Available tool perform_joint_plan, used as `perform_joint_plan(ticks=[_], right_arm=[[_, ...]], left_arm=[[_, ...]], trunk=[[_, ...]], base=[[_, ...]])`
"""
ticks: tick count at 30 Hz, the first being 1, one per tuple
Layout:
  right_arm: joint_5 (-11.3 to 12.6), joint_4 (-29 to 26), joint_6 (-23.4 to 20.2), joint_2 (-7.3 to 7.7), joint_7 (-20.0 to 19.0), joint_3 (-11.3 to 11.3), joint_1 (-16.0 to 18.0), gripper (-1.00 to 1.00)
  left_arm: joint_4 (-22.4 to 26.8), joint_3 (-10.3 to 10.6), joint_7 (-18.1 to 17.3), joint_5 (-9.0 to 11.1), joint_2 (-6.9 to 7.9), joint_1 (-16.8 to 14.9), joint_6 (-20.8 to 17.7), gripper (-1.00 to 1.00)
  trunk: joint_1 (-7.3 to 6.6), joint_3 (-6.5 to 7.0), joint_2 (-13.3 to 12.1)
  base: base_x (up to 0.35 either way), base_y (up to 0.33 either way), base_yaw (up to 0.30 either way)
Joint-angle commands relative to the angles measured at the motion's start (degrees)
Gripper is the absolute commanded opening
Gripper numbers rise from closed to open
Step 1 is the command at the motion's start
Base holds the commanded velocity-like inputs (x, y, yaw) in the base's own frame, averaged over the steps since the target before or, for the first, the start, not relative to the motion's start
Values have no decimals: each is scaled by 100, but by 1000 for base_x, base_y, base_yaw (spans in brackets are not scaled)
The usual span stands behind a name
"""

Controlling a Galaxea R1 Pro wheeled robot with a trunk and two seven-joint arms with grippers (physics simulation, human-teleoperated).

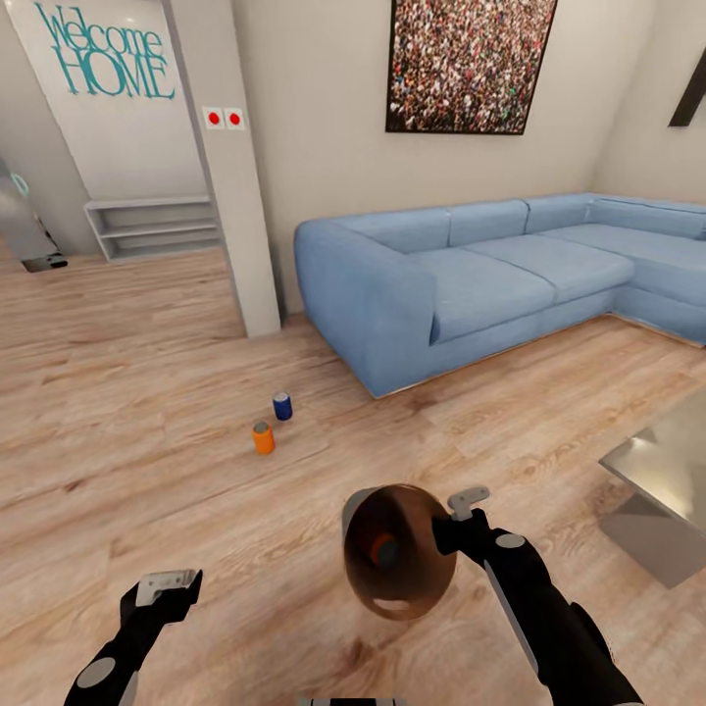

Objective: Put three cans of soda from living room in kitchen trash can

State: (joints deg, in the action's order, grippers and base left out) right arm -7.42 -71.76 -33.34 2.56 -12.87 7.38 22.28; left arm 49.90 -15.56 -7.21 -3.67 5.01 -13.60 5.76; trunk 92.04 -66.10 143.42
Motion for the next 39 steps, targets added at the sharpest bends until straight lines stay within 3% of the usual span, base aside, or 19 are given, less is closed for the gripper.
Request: perform_joint_plan(ticks=[1, 26, 33, 39], right_arm=[[67, -5, -6, -1, -31, 0, 3, -100], [74, -4, 3, 15, -40, -39, 4, -100], [74, -4, 8, 16, -40, -37, 4, -100], [76, 12, 273, 10, -37, -27, -10, -100]], left_arm=[[-20, 0, 0, 3, 0, -2, 1, 100], [-82, 0, -17, 16, 0, -11, 4, 100], [-85, 0, -17, 16, 0, -11, 8, 100], [-86, 1, -17, 16, 0, -11, 6, 100]], trunk=[[-1, 1, 0], [-1, 35, 0], [-1, 39, 0], [-1, 39, 0]], base=[[220, 262, -17], [233, 230, -196], [240, 177, -47], [219, 155, -3]])
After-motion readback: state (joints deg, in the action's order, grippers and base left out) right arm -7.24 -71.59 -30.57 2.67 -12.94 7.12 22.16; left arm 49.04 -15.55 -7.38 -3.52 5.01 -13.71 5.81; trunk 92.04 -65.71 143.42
